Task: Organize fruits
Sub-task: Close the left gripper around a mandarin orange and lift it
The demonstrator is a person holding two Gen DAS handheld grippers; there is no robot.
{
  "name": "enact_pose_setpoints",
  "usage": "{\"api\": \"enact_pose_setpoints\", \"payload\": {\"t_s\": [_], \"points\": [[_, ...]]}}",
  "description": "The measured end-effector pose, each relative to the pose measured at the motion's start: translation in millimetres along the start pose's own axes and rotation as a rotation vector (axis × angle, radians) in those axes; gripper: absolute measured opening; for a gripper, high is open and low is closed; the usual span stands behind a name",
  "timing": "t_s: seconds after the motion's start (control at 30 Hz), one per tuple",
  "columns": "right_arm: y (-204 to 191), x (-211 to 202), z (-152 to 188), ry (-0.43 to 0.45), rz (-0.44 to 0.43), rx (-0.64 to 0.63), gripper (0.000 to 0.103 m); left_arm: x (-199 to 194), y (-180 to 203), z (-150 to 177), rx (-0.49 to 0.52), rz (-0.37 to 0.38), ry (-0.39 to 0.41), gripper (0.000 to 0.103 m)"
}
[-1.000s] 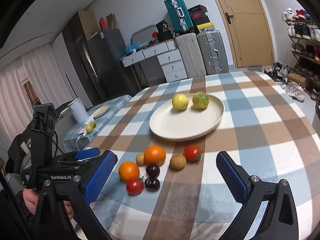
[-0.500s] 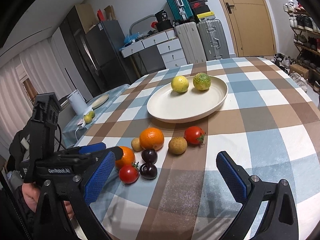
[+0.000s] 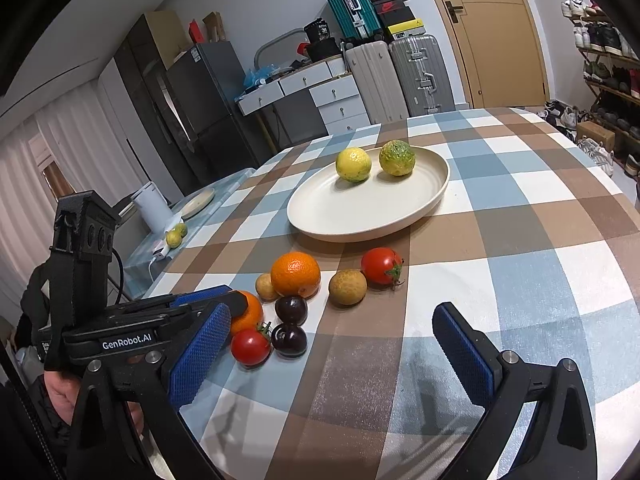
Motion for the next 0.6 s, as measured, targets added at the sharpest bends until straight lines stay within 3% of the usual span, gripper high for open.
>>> {"api": "enact_pose_setpoints", "payload": {"t_s": [0.43,0.6], "points": [[-14,9,4,-0.061,-0.037,-0.031,0.103,-18,-18,2,-0.033,0.014,0.054,0.035],[-33,14,12,-0.085,-0.05,-0.104,0.103,-28,-26,1,-0.043,0.01,0.078,0.035]]}}
Point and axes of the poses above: each gripper's, at about its wrist camera, not at the fingertips, and x roughly the way its jaws point, y to its right, z to its underside, the point moved 3 cm from there along x, roughly the way its jaws point, and after that the axes turned 12 degrees about x, right-handed, at the moved point
